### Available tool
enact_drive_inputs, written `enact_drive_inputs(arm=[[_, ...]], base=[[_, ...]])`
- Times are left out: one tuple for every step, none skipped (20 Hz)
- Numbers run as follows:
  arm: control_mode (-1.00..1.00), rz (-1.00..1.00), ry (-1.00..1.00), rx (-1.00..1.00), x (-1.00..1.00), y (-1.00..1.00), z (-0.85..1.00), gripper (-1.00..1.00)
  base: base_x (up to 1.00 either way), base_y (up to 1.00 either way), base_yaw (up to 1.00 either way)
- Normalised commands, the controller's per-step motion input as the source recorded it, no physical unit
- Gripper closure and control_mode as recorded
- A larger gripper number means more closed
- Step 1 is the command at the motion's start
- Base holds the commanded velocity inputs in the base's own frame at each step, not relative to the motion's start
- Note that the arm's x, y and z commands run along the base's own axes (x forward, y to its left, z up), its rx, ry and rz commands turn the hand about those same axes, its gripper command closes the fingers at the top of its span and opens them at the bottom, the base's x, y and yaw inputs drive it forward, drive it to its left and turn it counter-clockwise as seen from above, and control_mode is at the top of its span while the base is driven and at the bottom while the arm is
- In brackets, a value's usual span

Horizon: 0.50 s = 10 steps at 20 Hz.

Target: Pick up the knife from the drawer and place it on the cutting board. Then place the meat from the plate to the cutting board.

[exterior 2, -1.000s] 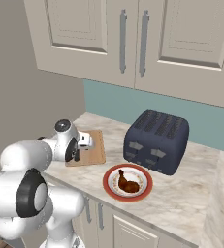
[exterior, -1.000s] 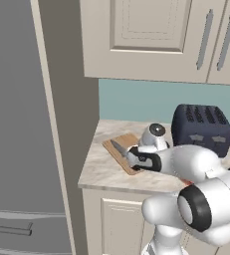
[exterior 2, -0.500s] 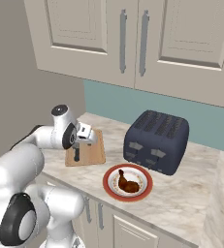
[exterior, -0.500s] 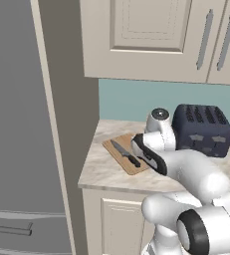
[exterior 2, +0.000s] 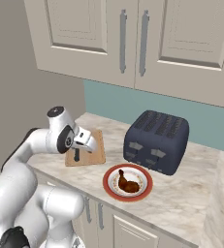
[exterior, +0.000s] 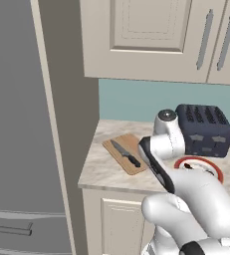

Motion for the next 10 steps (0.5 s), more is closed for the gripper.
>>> enact_drive_inputs(arm=[[-1.00,-0.19,0.03,0.00,-0.46,-0.24,0.03,-1.00],[-1.00,-0.21,0.07,0.00,-0.43,-0.26,0.01,-1.00],[-1.00,-0.21,0.09,0.01,-0.42,-0.30,0.01,-1.00],[-1.00,-0.25,0.10,0.05,-0.42,-0.36,0.03,-1.00],[-1.00,-0.27,0.09,0.08,-0.45,-0.39,0.05,-1.00],[-1.00,-0.29,0.07,0.10,-0.50,-0.42,0.06,-1.00],[-1.00,-0.29,0.06,0.10,-0.49,-0.44,0.06,-1.00],[-1.00,-0.29,0.04,0.10,-0.46,-0.41,0.06,-1.00],[-1.00,-0.28,0.03,0.09,-0.44,-0.41,0.07,-1.00],[-1.00,-0.26,0.01,0.08,-0.38,-0.40,0.09,-1.00]], base=[[0.00,0.00,0.00],[0.00,0.00,0.00],[0.00,0.00,0.00],[0.00,0.00,0.00],[0.00,0.00,0.00],[0.00,0.00,0.00],[0.00,0.00,0.00],[0.00,0.00,0.00],[0.00,0.00,0.00],[0.00,0.00,0.00]])
